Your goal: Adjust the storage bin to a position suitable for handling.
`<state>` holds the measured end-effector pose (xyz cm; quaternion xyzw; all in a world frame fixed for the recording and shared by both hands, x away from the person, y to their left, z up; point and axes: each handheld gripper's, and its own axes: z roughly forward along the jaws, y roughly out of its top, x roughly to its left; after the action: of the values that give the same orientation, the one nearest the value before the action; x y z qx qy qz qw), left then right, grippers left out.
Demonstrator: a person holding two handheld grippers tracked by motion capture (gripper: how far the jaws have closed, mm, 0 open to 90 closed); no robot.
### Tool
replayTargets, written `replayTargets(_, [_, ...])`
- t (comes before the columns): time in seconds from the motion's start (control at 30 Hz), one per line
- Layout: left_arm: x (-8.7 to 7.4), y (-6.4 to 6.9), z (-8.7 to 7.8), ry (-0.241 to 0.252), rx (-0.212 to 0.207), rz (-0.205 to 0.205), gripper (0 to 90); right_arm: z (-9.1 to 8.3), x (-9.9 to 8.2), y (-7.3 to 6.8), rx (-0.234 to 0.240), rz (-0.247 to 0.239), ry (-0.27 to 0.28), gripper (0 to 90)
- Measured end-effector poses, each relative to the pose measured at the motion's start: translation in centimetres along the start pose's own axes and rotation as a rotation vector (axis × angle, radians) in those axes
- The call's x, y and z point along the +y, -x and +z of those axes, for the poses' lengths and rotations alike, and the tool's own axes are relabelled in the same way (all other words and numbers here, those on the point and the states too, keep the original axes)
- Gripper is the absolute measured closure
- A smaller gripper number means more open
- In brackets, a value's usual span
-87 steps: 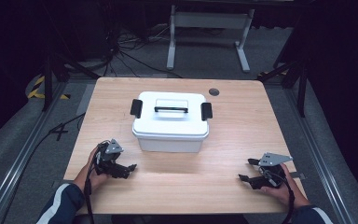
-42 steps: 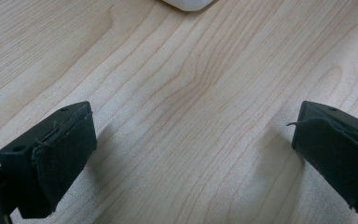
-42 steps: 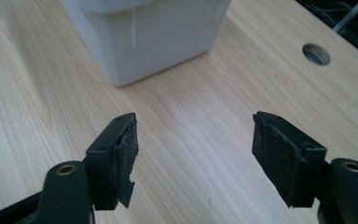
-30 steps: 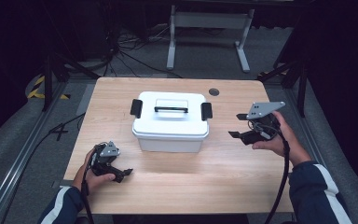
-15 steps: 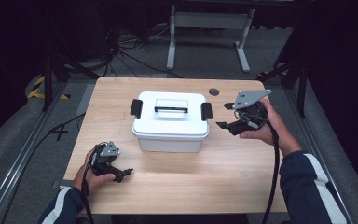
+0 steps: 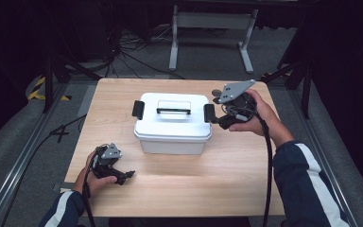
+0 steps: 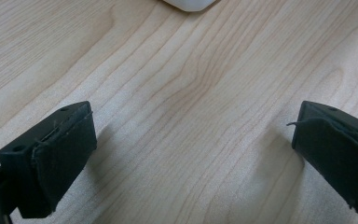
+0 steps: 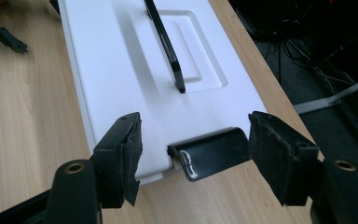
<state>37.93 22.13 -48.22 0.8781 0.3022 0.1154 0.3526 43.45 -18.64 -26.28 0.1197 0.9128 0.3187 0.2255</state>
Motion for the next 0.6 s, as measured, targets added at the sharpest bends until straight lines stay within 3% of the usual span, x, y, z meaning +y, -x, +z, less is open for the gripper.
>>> replayTargets(0.1, [0.0, 0.0, -0.1, -0.006, 0.004, 0.005, 0.2, 0.7, 0.9, 0.1, -0.008, -0.028, -0.039, 41.4])
replayTargets(0.37, [0.0, 0.1, 0.0, -0.005, 0.010, -0.014, 0.2, 2.8, 3.5, 0.2, 0.058, -0.104, -0.082, 49.4])
replayTargets(0.6, [-0.1, 0.3, -0.1, -0.002, 0.019, -0.029, 0.2, 4.8, 5.5, 0.3, 0.080, -0.151, -0.135, 54.8])
